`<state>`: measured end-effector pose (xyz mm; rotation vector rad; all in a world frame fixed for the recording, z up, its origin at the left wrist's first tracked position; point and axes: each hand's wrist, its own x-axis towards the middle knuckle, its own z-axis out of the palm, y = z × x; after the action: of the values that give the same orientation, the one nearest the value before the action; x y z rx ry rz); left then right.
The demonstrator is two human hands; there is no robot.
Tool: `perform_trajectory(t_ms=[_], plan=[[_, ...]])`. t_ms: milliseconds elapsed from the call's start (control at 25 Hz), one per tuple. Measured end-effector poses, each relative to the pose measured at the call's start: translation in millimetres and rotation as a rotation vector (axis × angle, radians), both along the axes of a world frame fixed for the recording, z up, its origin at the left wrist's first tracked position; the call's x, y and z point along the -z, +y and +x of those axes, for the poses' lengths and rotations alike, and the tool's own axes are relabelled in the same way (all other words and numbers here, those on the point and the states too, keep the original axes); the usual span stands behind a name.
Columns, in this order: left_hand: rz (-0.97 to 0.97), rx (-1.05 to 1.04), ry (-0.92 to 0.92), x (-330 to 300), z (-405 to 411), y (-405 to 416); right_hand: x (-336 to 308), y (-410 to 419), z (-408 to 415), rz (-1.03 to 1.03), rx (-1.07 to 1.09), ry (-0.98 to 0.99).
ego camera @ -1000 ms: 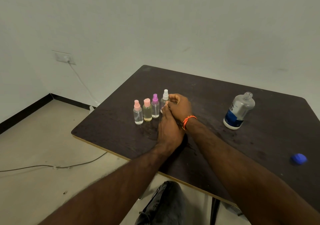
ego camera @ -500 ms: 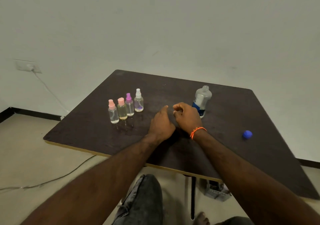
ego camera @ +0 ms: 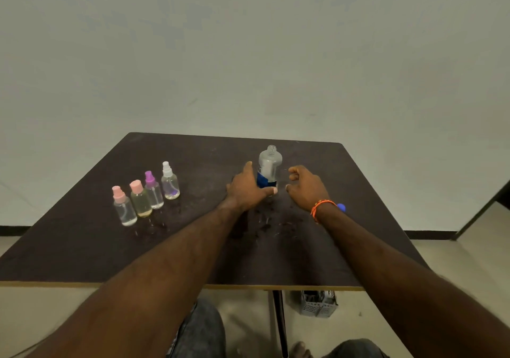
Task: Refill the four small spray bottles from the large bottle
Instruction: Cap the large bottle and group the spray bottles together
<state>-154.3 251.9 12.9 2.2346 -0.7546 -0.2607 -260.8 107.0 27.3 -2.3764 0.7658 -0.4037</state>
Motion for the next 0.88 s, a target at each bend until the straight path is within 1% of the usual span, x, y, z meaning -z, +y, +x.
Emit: perform_trajectory(t_ms=[120, 240, 480, 600, 800, 880], plan=[[-0.132, -0.013, 0.073, -7.1, 16.7, -16.1, -2.7, 2.0, 18.0, 0.115, -0.071, -0.008], [-0.227, 0.028, 0.075, -5.8, 27.7, -23.1, 4.4, 5.2, 33.0, 0.182, -0.096, -0.053], [-0.246, 0.101, -0.018, -0.7, 28.9, 0.9, 9.7, 20.6, 25.8, 0.246, -0.062, -0.146], [-0.235, 0.166, -0.057, 0.5, 15.2, 24.1, 8.2, 35.1, 8.0, 0.218, -0.055, -0.183], [-0.231, 0.181, -0.010, 8.7, -7.6, 51.2, 18.1, 57.9, -19.3, 0.177, -0.039, -0.212], [-0.265, 0.170, 0.034, 16.3, -13.3, 57.4, 22.2, 64.1, -25.0, 0.172, -0.040, -0.213]])
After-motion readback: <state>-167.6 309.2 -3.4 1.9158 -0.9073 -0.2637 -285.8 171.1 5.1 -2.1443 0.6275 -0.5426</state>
